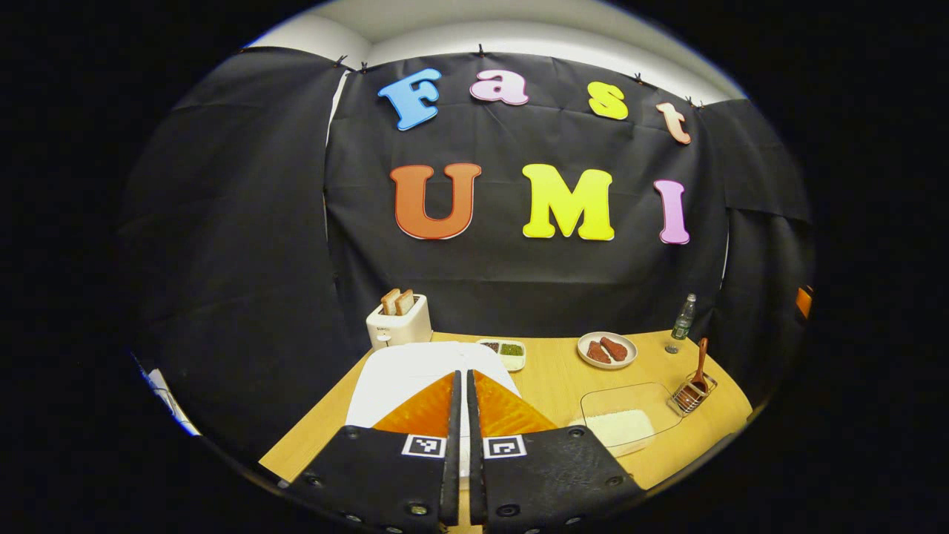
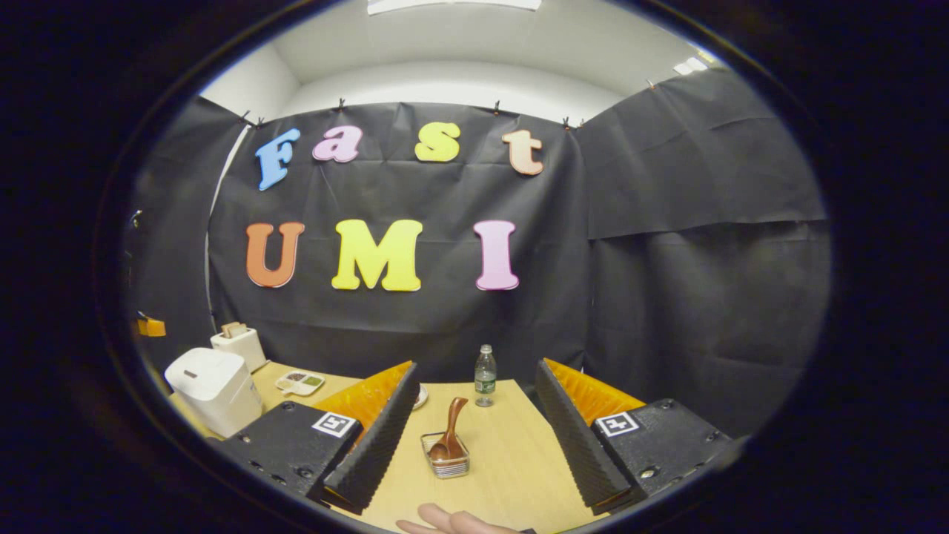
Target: Close the left gripper, press the button to open the rice cooker; take a wooden spoon from the chopstick holder with the right hand, scoop a spoonful of rice and pour it into the rice cooker, then put the wooden spoon back into the chopstick holder.
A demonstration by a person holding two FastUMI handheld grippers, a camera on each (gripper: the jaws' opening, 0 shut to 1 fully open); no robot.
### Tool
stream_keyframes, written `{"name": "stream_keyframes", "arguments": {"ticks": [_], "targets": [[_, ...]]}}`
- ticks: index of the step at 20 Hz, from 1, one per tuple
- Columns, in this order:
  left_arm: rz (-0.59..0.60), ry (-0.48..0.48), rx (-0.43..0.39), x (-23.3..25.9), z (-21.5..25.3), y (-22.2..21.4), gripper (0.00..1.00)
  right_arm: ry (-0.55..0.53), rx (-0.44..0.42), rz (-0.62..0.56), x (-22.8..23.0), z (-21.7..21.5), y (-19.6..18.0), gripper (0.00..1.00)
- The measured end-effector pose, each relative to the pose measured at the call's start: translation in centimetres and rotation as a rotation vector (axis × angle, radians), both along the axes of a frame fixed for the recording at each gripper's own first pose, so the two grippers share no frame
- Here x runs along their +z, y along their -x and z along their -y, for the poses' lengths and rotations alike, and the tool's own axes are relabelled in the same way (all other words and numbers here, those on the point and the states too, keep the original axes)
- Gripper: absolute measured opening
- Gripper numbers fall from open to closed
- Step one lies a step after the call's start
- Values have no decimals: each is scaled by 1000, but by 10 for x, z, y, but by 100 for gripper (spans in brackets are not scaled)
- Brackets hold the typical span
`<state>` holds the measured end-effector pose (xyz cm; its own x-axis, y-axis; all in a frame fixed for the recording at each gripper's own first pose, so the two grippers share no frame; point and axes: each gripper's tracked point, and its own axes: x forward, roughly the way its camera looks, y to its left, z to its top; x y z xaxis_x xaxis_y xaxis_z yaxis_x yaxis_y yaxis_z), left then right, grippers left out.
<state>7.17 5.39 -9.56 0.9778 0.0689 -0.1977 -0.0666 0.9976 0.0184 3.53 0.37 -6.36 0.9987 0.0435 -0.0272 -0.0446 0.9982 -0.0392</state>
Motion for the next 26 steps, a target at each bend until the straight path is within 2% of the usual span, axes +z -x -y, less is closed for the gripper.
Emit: {"name": "stream_keyframes", "arguments": {"ticks": [1, 2, 7, 11, 16, 22, 26], "targets": [[-14, -27, 13, -5, -4, -2, 5, 3, 14, -5, -4, -3, -3, 100], [-47, -38, 28, -19, -5, -6, 0, 7, 30, -9, -9, -6, -7, 100], [-141, -11, 47, -47, -8, -24, 0, -7, 36, -44, -29, 1, -24, 100], [-227, -29, 100, -79, -23, -39, 0, 3, 11, -91, -53, 16, -43, 100], [-320, 14, 138, -111, -34, -44, 0, -6, -14, -103, -62, 31, -53, 100], [-345, 33, 150, -117, -35, -41, 0, -8, -3, -105, -61, 26, -50, 100], [-310, 3, 174, -112, -38, -40, 0, -9, 12, -104, -64, 23, -48, 100]]}}
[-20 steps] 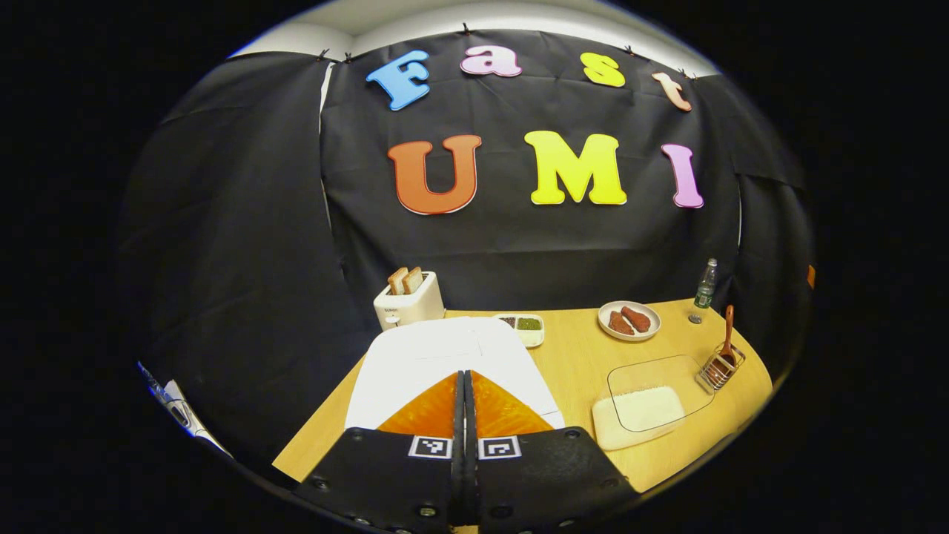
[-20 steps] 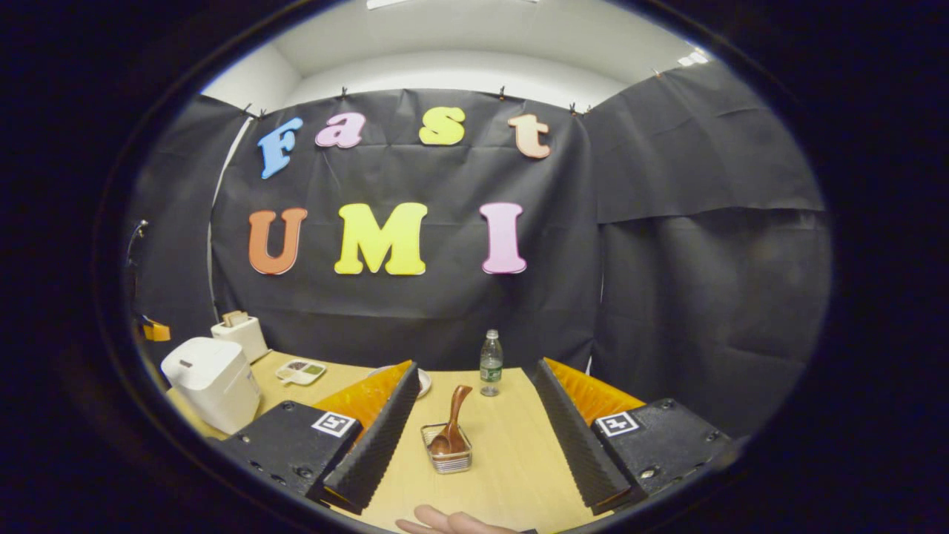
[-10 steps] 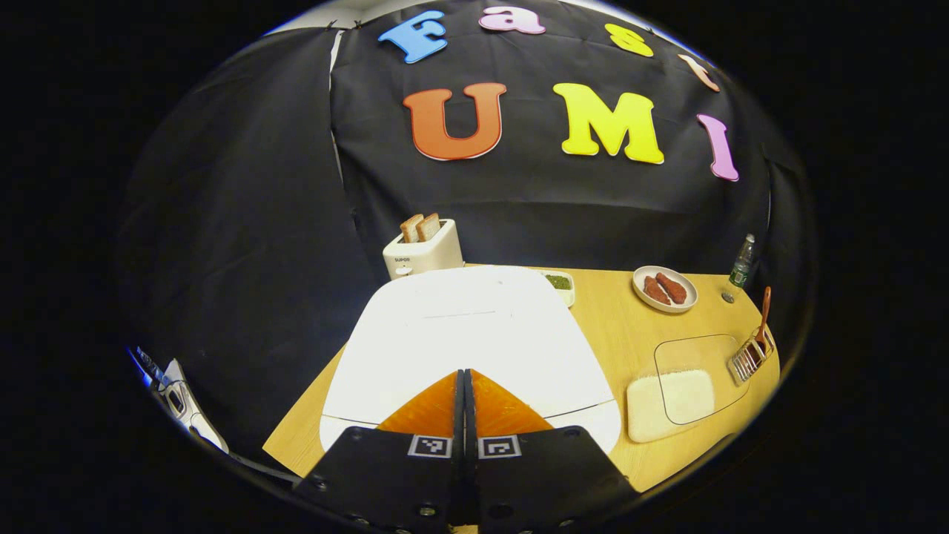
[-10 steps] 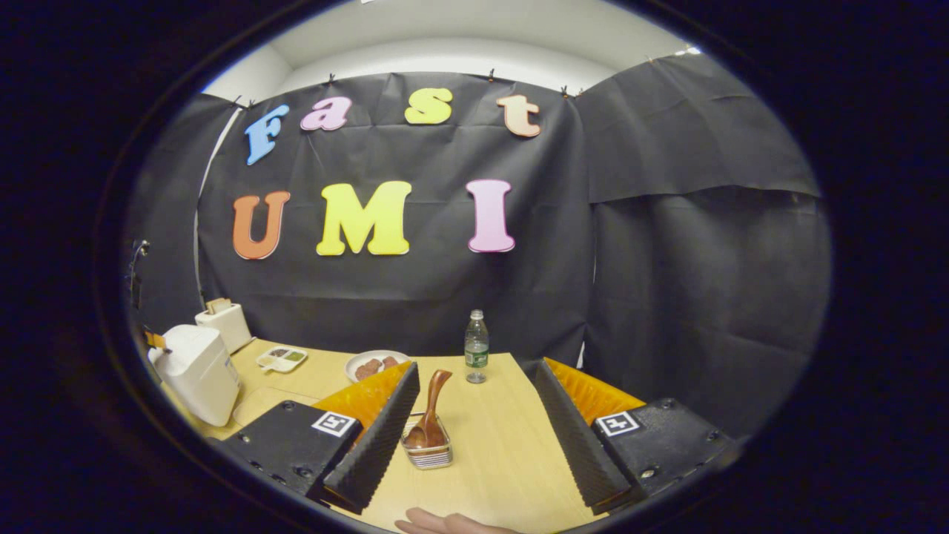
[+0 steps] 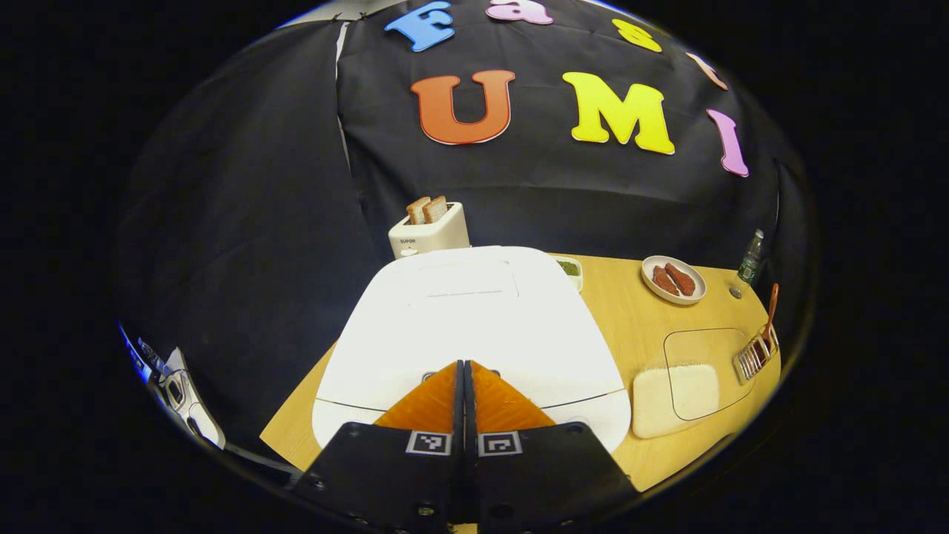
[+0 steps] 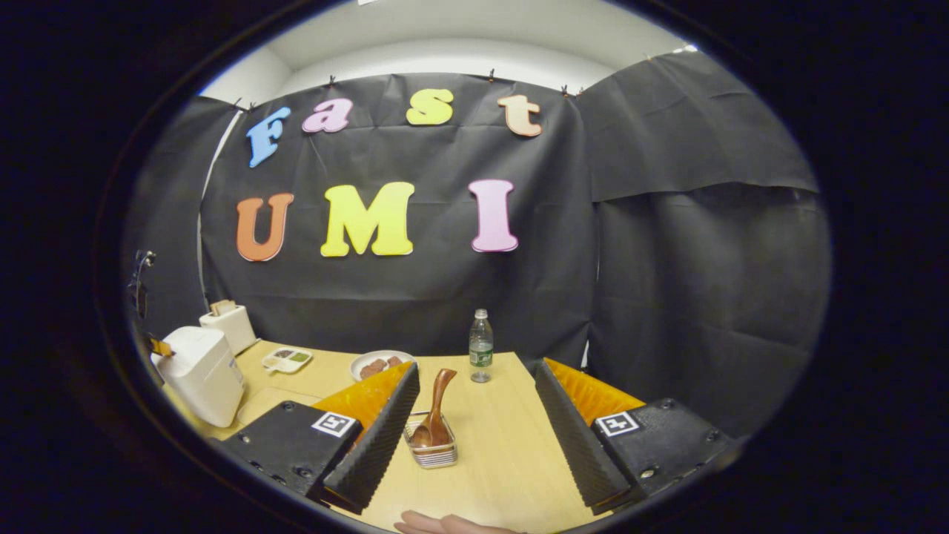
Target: Close the left gripper, press the button to open the rice cooker; take a wooden spoon from the chopstick holder with the right hand, scoop a spoonful of rice and pour it into the rice cooker, then put the wooden spoon back into the chopstick holder.
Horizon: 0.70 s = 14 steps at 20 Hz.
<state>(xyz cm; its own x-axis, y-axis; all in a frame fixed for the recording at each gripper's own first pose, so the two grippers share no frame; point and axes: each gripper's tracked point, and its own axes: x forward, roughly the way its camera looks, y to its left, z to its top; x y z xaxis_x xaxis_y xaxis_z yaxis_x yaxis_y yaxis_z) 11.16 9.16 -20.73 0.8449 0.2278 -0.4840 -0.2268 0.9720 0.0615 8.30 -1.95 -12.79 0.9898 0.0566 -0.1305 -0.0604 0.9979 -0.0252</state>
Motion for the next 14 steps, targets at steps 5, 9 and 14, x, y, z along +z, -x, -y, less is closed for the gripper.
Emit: {"name": "stream_keyframes", "arguments": {"ticks": [5, 9, 14], "targets": [[67, 53, 19, 20, -1, 3, 0, 1, -12, -39, -17, 6, -6, 100], [145, 66, 15, 57, -4, 14, 0, 0, -11, -36, -27, 7, -12, 100], [174, 83, 0, 80, 9, 33, 13, -15, 43, -99, -55, -10, -18, 100]]}}
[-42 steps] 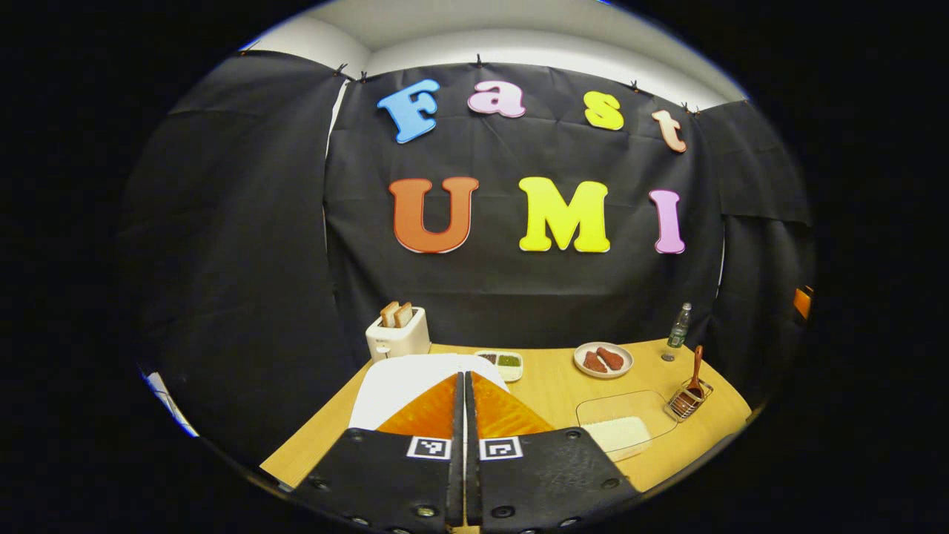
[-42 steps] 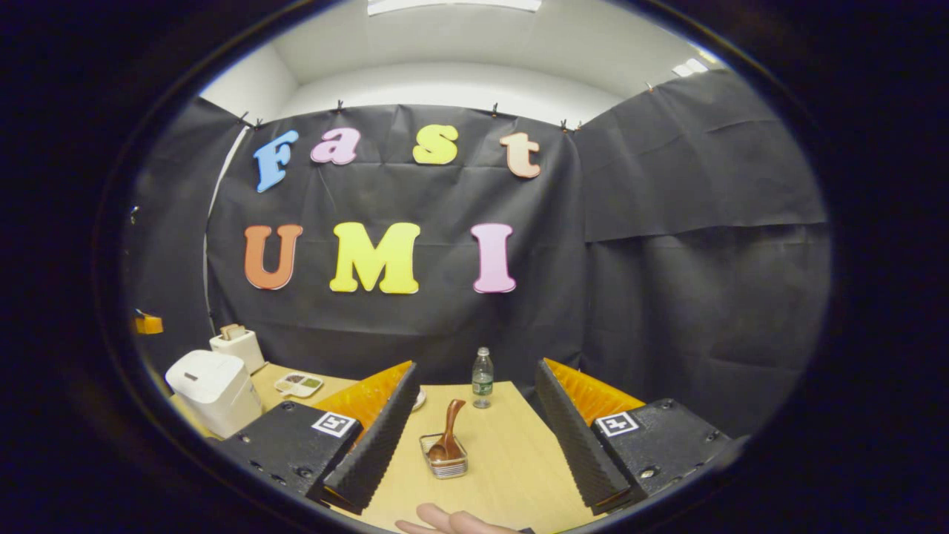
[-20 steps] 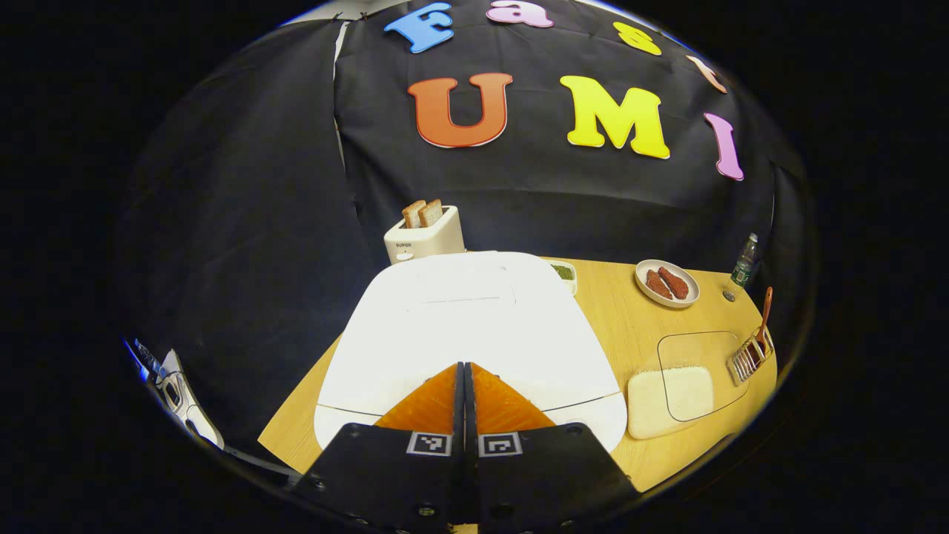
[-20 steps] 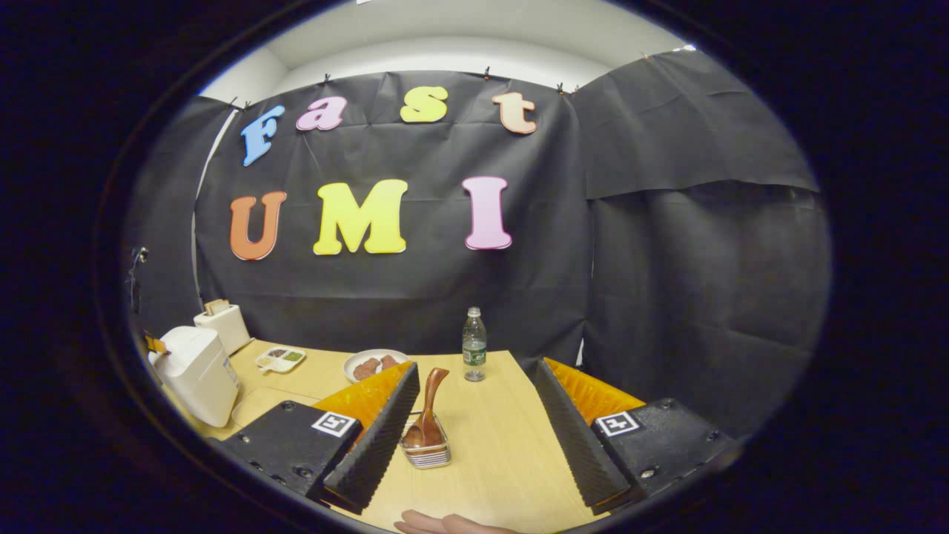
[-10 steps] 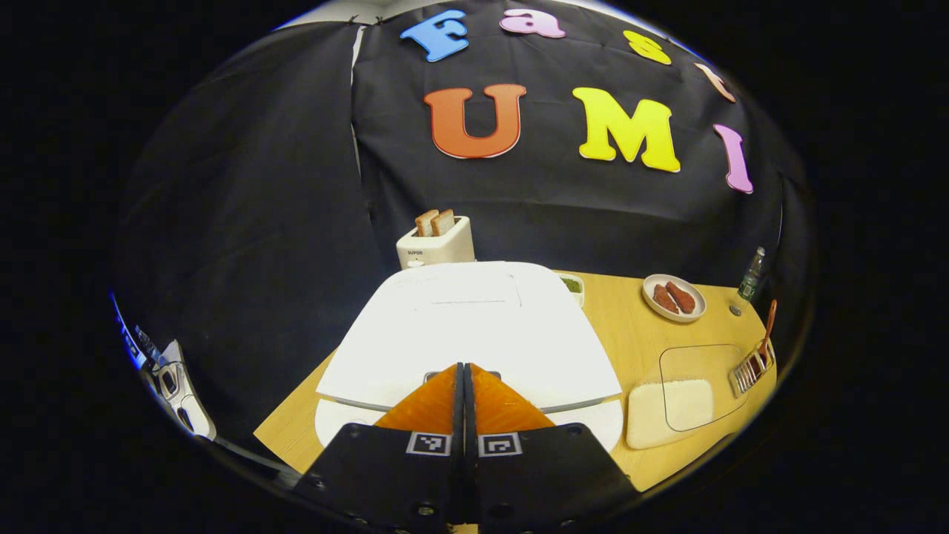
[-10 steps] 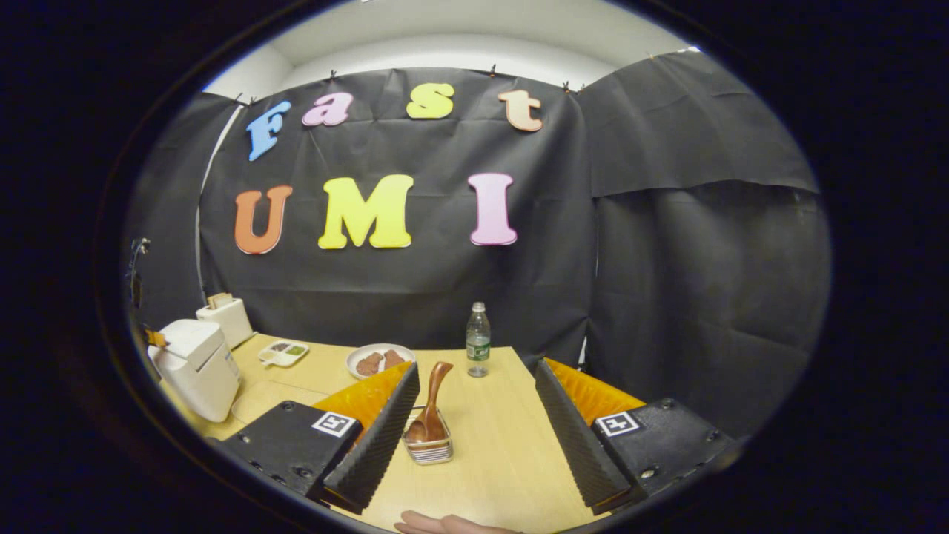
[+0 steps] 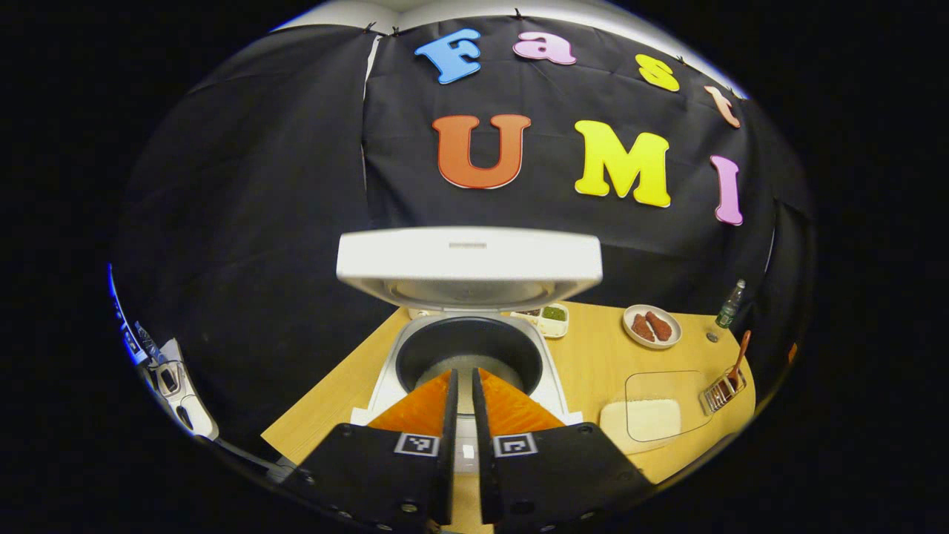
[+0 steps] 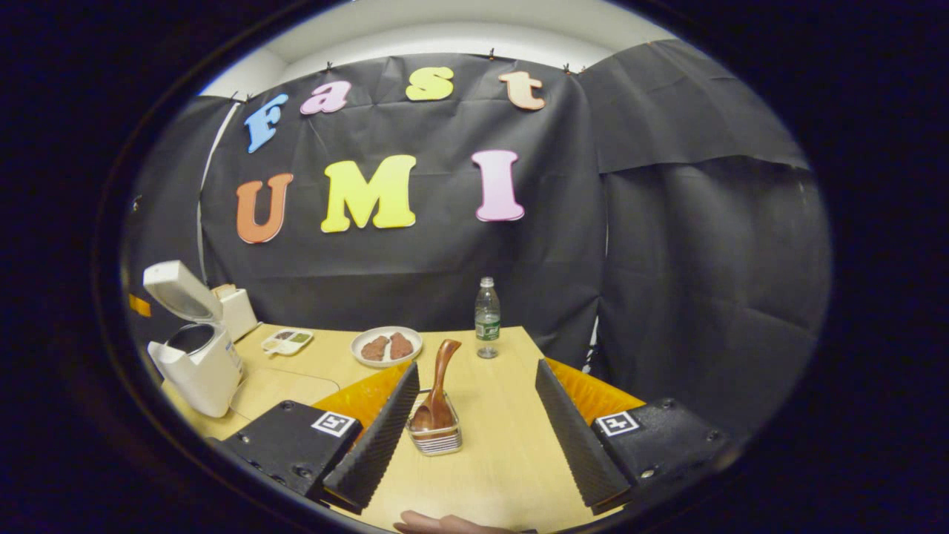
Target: Close the left gripper, press the button to open the rice cooker; take a wooden spoon from the chopstick holder with the right hand, scoop a spoonful of rice and pour it into the rice cooker, then put the wooden spoon back into the chopstick holder.
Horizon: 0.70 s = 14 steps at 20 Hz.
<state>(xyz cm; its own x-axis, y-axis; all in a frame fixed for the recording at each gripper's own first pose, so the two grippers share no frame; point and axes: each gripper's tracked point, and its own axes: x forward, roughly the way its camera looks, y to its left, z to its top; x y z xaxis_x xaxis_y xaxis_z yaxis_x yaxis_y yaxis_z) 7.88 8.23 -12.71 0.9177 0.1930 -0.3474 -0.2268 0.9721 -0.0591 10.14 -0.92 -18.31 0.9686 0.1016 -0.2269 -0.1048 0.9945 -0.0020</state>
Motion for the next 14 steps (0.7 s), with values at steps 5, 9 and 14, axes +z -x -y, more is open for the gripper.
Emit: {"name": "stream_keyframes", "arguments": {"ticks": [5, 9, 14], "targets": [[120, -9, 2, 24, 12, 10, 71, -15, 58, -26, -17, -16, -17, 100], [197, -109, 36, 38, 14, 26, 90, -35, 96, -28, -32, -24, -42, 100], [325, -140, 53, 55, 24, 51, 92, -66, 181, -88, -63, -43, -75, 100]]}}
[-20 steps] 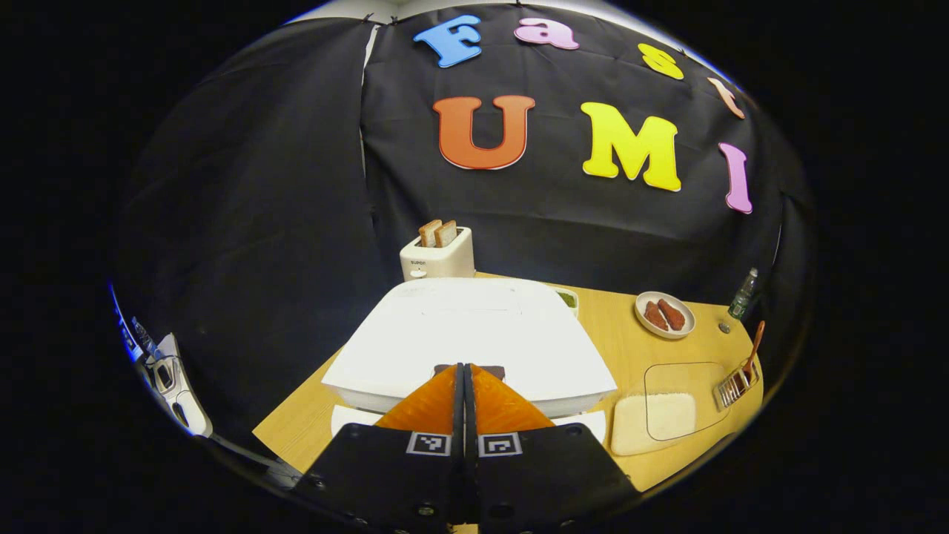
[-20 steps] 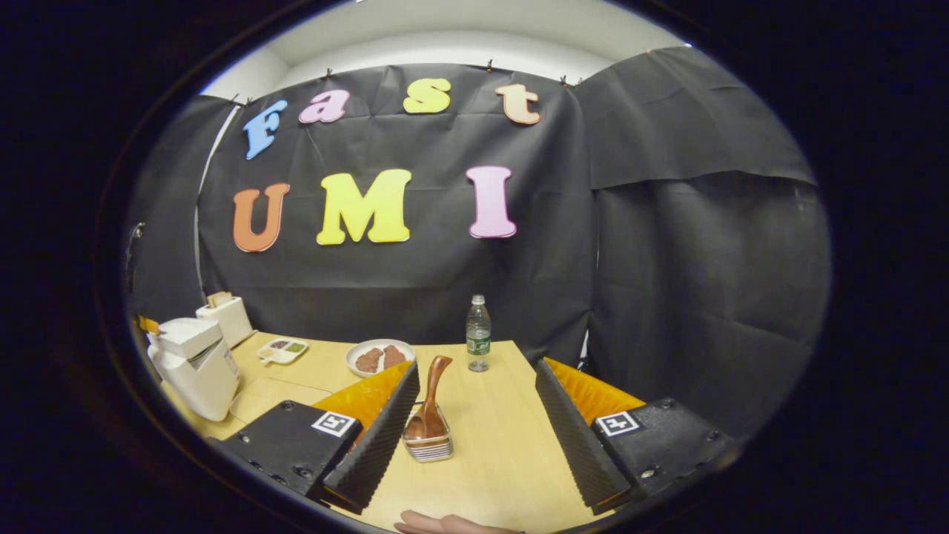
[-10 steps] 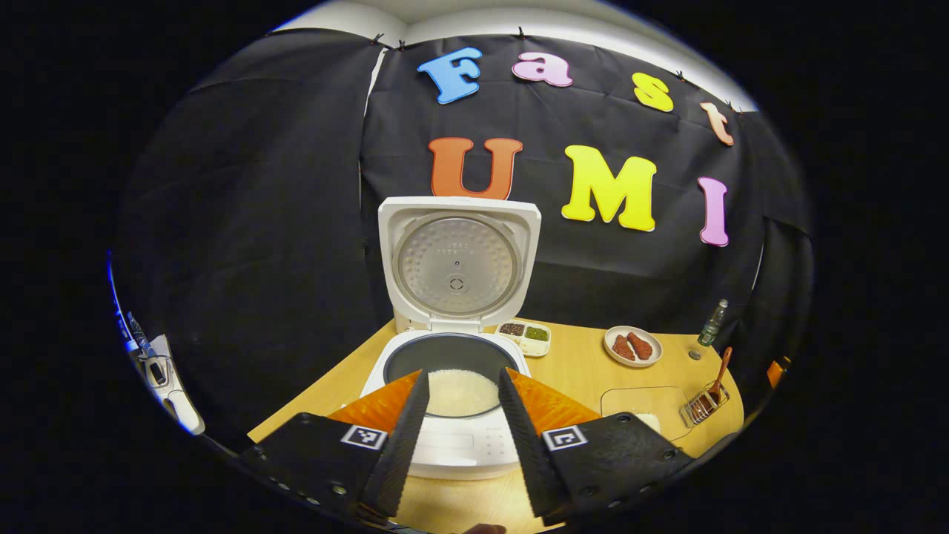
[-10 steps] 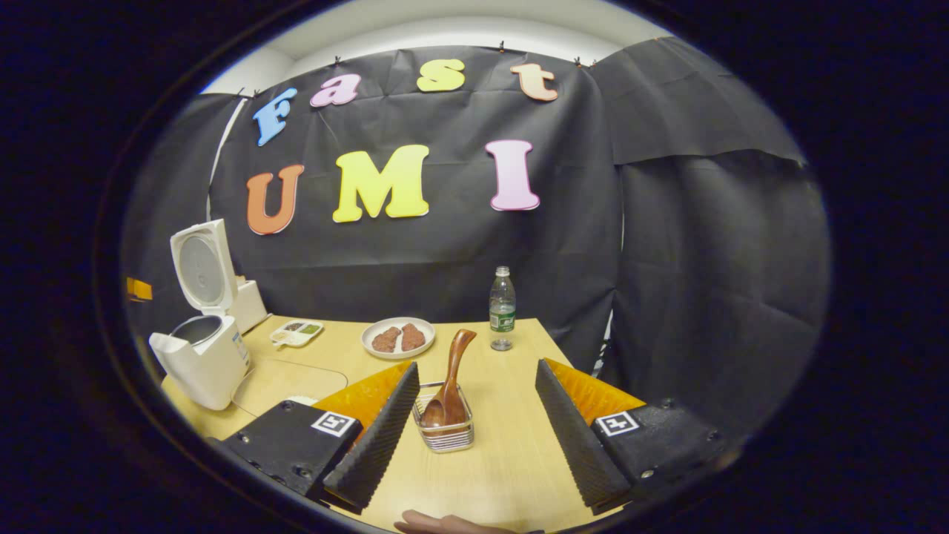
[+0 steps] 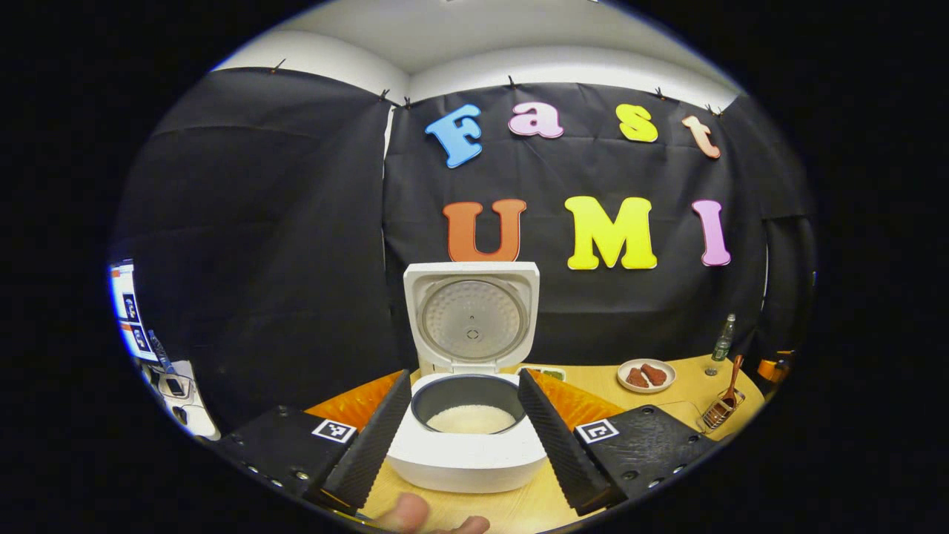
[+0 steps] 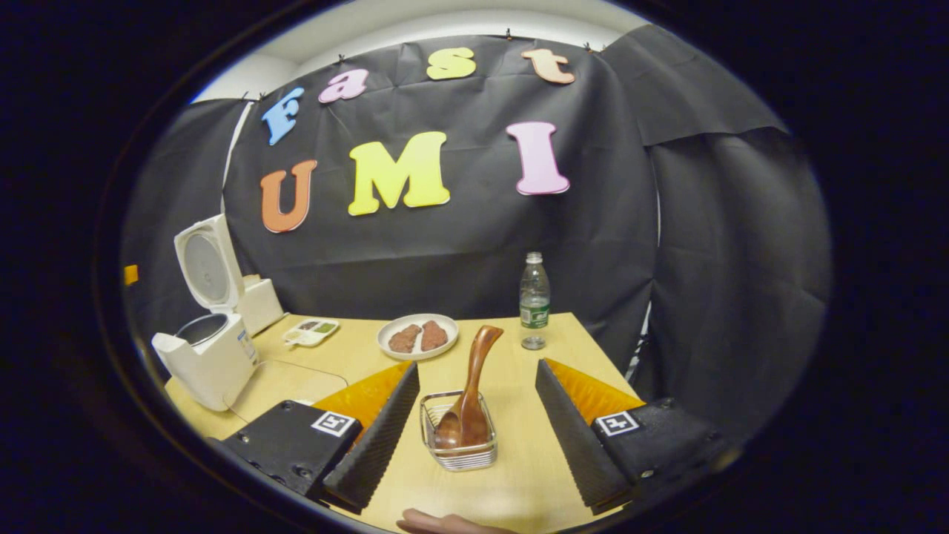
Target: Close the left gripper, press the button to open the rice cooker; take a wooden spoon from the chopstick holder with the right hand, scoop a spoonful of rice and pour it into the rice cooker, then put the wooden spoon back into the chopstick holder.
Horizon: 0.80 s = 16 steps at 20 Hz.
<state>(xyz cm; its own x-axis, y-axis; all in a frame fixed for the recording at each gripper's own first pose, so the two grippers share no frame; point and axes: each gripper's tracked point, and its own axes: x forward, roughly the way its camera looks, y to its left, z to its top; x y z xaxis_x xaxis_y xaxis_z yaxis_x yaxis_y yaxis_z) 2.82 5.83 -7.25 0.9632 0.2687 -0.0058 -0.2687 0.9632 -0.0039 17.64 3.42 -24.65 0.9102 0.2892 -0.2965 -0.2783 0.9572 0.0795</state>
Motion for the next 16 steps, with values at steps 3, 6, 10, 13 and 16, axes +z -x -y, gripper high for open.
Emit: {"name": "stream_keyframes", "arguments": {"ticks": [3, 6, 10, 13, 16], "targets": [[44, -22, 26, -2, -1, 14, 94, -16, 26, -52, -18, -12, -19, 100], [34, 24, -21, -15, 16, 31, 94, -10, 39, -31, -23, -21, -44, 100], [3, 29, -98, -26, 32, 55, 94, 11, 37, -114, -57, -30, -80, 100], [13, 45, -126, -23, 38, 70, 94, 18, 55, -165, -69, -34, -98, 100], [42, 57, -144, -22, 38, 73, 94, -76, 71, -242, -77, -40, -102, 96]]}}
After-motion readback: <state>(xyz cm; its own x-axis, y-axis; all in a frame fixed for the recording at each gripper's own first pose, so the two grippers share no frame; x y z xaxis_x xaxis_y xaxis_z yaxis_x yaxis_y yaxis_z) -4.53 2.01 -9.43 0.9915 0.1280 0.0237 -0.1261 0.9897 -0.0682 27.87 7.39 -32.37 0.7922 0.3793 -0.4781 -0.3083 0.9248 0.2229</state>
